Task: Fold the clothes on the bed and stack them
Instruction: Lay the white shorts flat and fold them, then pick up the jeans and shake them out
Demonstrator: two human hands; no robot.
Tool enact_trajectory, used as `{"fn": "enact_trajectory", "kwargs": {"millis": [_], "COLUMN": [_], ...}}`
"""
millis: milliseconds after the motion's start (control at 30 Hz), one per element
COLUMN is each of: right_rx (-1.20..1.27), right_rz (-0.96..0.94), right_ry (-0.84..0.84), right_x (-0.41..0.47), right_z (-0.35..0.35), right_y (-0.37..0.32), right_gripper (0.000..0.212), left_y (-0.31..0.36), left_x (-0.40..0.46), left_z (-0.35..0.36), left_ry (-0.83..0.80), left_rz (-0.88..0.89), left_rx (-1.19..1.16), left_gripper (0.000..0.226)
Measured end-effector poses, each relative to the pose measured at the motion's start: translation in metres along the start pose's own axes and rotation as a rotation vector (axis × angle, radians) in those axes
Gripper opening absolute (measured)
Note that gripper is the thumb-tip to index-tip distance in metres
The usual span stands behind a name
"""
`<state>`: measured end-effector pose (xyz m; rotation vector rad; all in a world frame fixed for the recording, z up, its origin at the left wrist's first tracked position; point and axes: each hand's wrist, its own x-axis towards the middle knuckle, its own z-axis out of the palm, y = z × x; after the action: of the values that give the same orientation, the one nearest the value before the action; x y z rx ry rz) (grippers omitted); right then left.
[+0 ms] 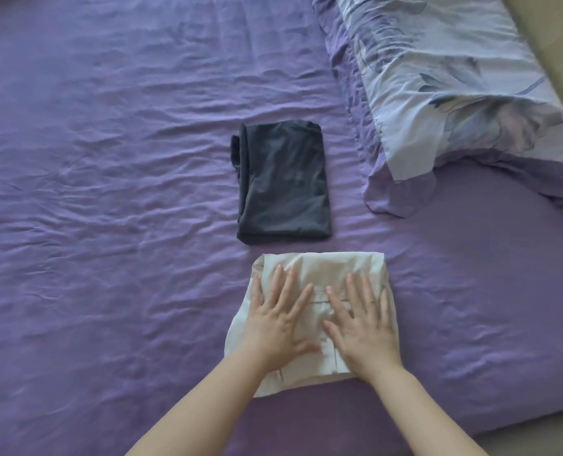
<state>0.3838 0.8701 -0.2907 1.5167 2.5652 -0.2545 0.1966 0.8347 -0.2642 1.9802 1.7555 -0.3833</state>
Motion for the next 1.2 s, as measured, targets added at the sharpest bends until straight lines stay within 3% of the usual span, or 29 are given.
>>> {"fn": "enact_trajectory", "kwargs": {"millis": [167,333,433,567,700,867,1000,1100,1200], "right_rx": [-0.029,-0.053,-0.080,-0.076,-0.061,-0.012,0.036,0.048,-0.006], "right_rz": [-0.030,-0.012,-0.017,0.093,0.066,-0.189,-0.354,-0.439,-0.439], "right_ry": [-0.041,-0.077,-0.153,-0.281,-0.371,-0.295,-0.300,-0.166,-0.173], "right_x": [0.006,0.014,0.017,0.018,0.008,-0.008,-0.008,0.000,0.011], "right_z": [0.026,0.021,0.006,-0.032,-0.067,-0.101,-0.113,-0.118,-0.136], "right_y": [0.003,-0.001,-0.005,-0.030,-0.071,-0.150,-0.221,-0.277,-0.341], "right_gripper": [0.068,0.068,0.069,0.068,0.065,0.042,0.061,0.087,0.083], "left_y": [-0.020,-0.013,-0.008,-0.007,-0.024,-0.071,-0.120,-0.168,-0.219], "left_x": [0.012,0.018,0.009,-0.024,-0.074,-0.147,-0.208,-0.255,-0.299], "left_z": [0.021,0.016,-0.002,-0.026,-0.039,-0.052,-0.054,-0.055,-0.055], "left_ry": [-0.024,-0.118,-0.128,-0.134,-0.105,-0.121,-0.097,-0.085,-0.066], "left_rz": [0.087,0.066,0.041,-0.029,-0.248,-0.418,-0.530,-0.615,-0.682], "left_rx": [0.041,0.025,0.010,-0.076,-0.227,-0.279,-0.302,-0.332,-0.354], "left_gripper": [0.114,0.111,0.101,0.071,0.053,0.047,0.051,0.054,0.053]}}
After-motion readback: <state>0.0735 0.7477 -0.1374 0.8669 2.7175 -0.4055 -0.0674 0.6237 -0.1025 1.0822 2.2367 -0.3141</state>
